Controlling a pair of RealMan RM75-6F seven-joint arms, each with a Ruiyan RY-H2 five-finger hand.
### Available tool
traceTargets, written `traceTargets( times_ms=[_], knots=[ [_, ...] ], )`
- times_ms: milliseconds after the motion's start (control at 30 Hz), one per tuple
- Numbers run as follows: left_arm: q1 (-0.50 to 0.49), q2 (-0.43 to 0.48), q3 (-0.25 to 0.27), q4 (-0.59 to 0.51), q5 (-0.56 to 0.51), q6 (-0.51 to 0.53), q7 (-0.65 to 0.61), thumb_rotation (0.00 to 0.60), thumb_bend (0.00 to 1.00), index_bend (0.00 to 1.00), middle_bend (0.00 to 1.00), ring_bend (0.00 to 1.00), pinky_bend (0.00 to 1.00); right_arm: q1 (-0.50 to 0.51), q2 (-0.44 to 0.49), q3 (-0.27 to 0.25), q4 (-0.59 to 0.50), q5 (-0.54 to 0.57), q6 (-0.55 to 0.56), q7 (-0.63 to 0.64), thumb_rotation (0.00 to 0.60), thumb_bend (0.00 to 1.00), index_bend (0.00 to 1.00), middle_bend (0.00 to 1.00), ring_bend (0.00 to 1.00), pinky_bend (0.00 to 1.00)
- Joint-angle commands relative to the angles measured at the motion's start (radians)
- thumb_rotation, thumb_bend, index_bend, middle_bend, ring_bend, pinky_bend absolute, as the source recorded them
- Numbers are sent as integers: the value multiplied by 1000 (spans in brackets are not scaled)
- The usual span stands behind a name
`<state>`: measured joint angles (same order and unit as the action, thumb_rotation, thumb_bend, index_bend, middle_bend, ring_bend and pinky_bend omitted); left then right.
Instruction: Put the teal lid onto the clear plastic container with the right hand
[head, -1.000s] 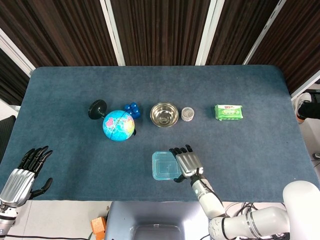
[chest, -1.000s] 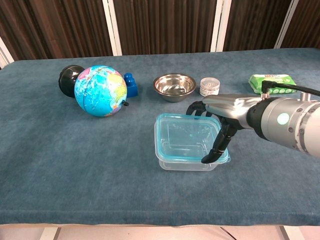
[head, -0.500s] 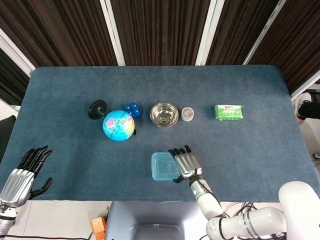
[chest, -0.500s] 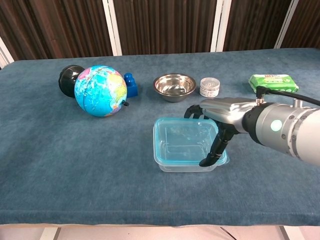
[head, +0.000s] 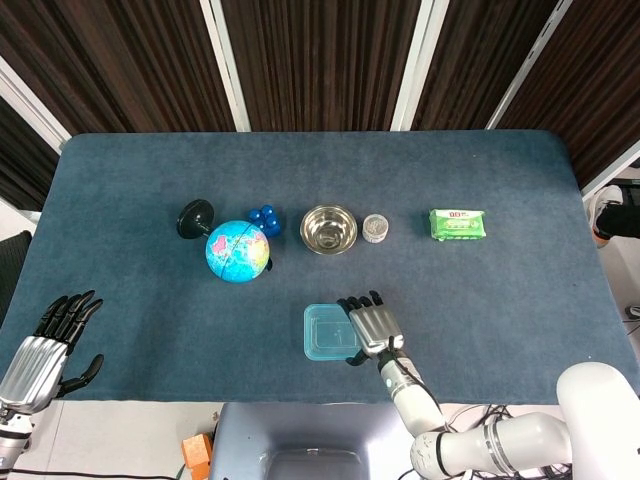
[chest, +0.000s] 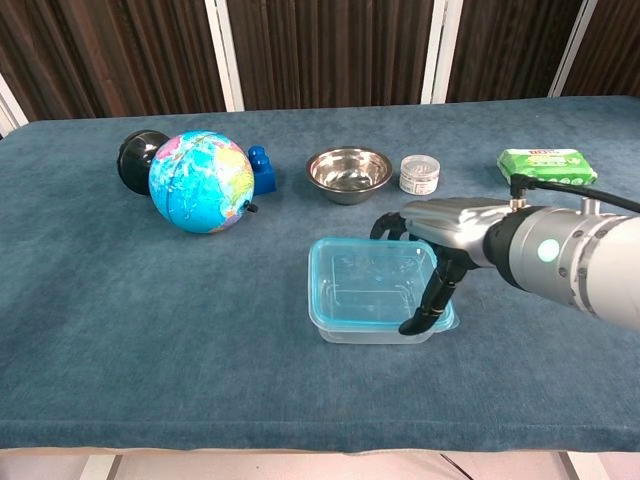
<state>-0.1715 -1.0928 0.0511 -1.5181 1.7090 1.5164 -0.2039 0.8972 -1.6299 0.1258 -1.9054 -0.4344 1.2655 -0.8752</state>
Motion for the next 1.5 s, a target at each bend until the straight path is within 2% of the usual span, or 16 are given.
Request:
traceTargets(
  times_ms=[33, 467, 800, 967, 1067, 1133, 1167, 1233, 1500],
  knots=[
    [0, 0, 0, 0, 0, 1, -1, 600, 385, 0, 8, 0, 4, 6, 8, 5, -7, 26, -6, -13, 600, 42, 243, 166, 32, 20],
    [3, 0, -1, 4, 6, 11, -10, 600, 385, 0, 8, 0, 4, 20, 43, 11, -42, 31, -13, -20, 600, 42, 8, 36, 0, 0],
    [2, -1, -3, 7, 3, 11, -14, 600, 385, 0, 8, 0, 4, 24, 89, 10, -80, 25, -25, -9, 600, 42, 0, 6, 0, 0],
    [2, -1, -4, 5, 2, 10, -12, 600, 385, 0, 7, 0, 4, 21, 119, -8, -112, -13, -19, -8, 600, 42, 1, 0, 0, 0],
    [2, -1, -3, 5, 2, 10, -12, 600, 385, 0, 8, 0, 4, 19, 124, -14, -118, -30, -18, -7, 600, 42, 30, 0, 0, 0],
    [1, -1, -4, 5, 2, 9, -11, 600, 385, 0, 8, 0, 4, 13, 135, -35, -132, -94, -14, -5, 600, 43, 149, 0, 0, 0],
    [0, -2, -3, 5, 2, 6, -8, 600, 386, 0, 8, 0, 4, 8, 136, -49, -139, -182, 3, -3, 600, 42, 206, 0, 0, 0],
    [-1, -3, -2, 3, 2, 2, -3, 600, 385, 0, 7, 0, 4, -6, 127, -62, -134, -240, 18, 12, 600, 42, 316, 0, 0, 0],
    [-4, -6, -5, 2, -8, -10, 6, 600, 385, 0, 7, 0, 4, 62, 57, 13, -109, -135, 30, -82, 600, 42, 381, 0, 0, 0]
  ],
)
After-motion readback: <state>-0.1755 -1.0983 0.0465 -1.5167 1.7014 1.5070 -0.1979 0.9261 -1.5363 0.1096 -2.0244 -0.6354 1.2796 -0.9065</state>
